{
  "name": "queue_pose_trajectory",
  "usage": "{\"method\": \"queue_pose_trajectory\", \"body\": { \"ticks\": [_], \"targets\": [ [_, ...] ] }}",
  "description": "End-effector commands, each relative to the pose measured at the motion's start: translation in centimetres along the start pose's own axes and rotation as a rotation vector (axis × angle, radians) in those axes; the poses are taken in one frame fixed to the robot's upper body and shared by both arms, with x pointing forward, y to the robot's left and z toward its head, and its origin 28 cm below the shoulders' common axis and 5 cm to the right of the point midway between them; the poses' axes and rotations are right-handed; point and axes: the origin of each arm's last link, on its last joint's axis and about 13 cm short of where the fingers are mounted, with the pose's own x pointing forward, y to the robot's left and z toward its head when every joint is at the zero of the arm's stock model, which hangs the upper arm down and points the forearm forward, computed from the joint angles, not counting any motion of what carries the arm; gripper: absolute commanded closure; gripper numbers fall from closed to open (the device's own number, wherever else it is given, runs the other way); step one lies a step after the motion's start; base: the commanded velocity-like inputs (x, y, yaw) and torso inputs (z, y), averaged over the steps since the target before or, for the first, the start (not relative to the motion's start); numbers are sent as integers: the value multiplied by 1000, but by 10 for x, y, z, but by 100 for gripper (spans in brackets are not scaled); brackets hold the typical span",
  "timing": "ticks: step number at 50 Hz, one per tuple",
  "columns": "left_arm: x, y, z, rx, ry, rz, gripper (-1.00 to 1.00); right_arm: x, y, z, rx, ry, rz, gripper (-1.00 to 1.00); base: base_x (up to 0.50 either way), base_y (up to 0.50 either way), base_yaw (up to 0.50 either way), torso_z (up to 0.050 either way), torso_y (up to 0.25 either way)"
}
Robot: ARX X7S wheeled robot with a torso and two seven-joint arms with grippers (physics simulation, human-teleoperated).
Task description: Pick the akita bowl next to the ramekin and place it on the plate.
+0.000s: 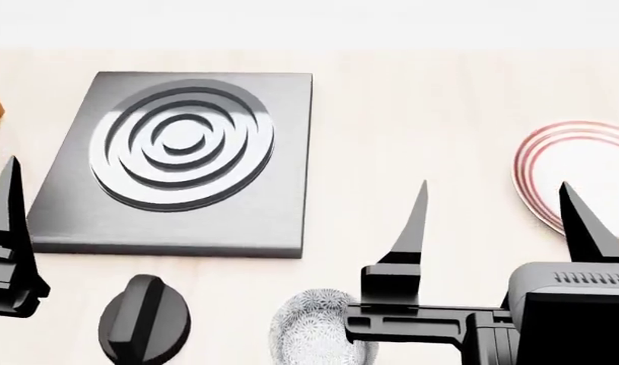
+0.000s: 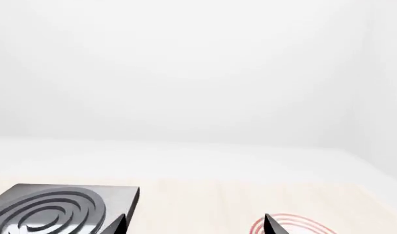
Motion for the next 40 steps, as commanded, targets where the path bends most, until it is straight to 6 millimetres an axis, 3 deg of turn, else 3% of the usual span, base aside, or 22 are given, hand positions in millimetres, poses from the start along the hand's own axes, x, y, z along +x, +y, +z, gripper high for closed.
{"method": "queue_pose_trajectory", "body": {
  "ticks": [1,40],
  "targets": [
    [2,1,1,-13,-9,6,-100,1,0,2,28,-29,8,-100,0,0,0,-3,-137],
    [3,2,-1,-10,-2,9,-100,1,1,3,28,-29,14,-100,0,0,0,-3,-137]
  ]
}}
